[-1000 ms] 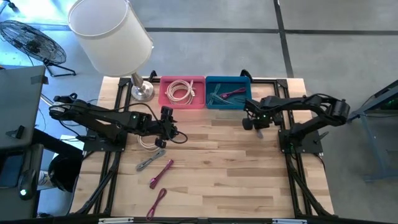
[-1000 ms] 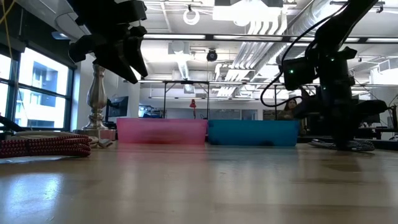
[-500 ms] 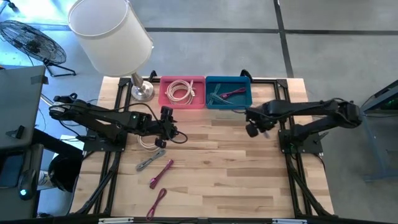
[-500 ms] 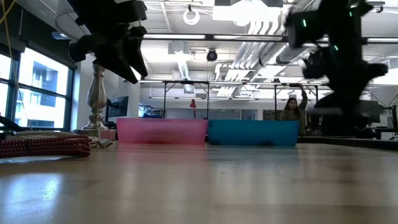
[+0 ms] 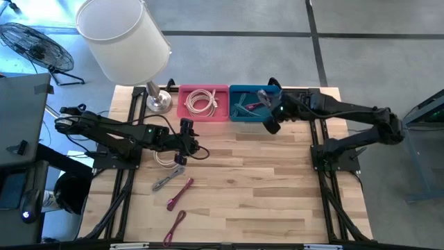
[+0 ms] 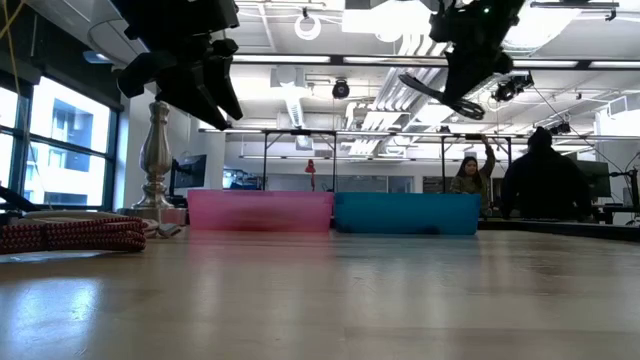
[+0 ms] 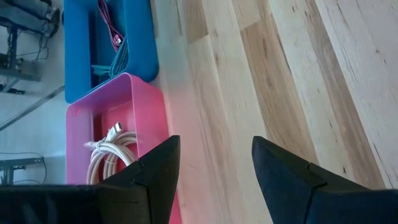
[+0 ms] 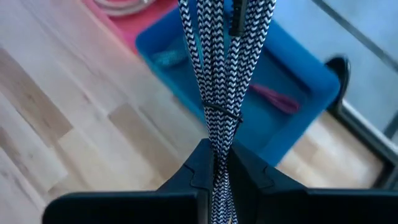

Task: Pick & Place USB Port
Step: Put the top small black and white charger cable into the blue bin

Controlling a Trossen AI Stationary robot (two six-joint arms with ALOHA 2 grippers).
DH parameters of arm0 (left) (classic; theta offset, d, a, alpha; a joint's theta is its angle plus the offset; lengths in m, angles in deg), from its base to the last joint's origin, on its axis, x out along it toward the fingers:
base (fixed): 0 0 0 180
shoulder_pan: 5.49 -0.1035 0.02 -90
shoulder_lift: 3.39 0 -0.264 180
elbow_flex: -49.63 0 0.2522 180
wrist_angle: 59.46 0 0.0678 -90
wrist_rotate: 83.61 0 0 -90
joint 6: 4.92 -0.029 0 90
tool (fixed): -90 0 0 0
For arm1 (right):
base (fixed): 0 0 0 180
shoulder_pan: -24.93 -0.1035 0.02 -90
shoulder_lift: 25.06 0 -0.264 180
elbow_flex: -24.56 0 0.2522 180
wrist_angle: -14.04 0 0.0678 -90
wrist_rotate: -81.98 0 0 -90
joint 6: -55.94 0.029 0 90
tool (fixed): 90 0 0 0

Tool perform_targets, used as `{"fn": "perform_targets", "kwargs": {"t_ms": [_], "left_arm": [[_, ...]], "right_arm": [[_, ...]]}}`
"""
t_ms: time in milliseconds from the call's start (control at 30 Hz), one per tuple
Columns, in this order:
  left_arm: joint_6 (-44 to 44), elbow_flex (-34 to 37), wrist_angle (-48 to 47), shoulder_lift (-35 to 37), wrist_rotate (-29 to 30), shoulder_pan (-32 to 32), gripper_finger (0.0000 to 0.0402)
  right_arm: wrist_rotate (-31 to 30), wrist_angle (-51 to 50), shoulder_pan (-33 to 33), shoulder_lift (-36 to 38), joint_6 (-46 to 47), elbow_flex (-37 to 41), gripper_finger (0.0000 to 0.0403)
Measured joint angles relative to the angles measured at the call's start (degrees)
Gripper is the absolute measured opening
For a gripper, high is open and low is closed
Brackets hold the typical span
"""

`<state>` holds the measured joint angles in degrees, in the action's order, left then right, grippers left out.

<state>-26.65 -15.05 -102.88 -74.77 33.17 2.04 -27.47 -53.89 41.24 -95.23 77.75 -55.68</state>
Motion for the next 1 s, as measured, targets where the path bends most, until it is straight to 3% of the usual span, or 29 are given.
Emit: {"fn": "perform_targets", "kwargs": {"t_ms": [167,367,800,1000], "left_arm": [[-0.02,0.0,-0.41,0.0,0.02,0.0,0.0195],[-0.89,0.0,0.19,0.0,4.5,0.0,0.0195],[-0.91,0.0,1.65,0.0,6.79,0.0,0.0195],[-0.92,0.0,0.65,0.0,7.14,0.0,0.0195]], "right_arm": [[3.79,2.94,7.39,-1.82,-5.51,-0.09,0.0021],[7.35,4.32,13.89,-7.35,-11.04,-0.09,0.0035],[8.94,15.18,17.33,-19.4,-19.31,-0.09,0.0046],[9.15,15.52,18.66,-20.11,-19.31,-0.09,0.0086]]}}
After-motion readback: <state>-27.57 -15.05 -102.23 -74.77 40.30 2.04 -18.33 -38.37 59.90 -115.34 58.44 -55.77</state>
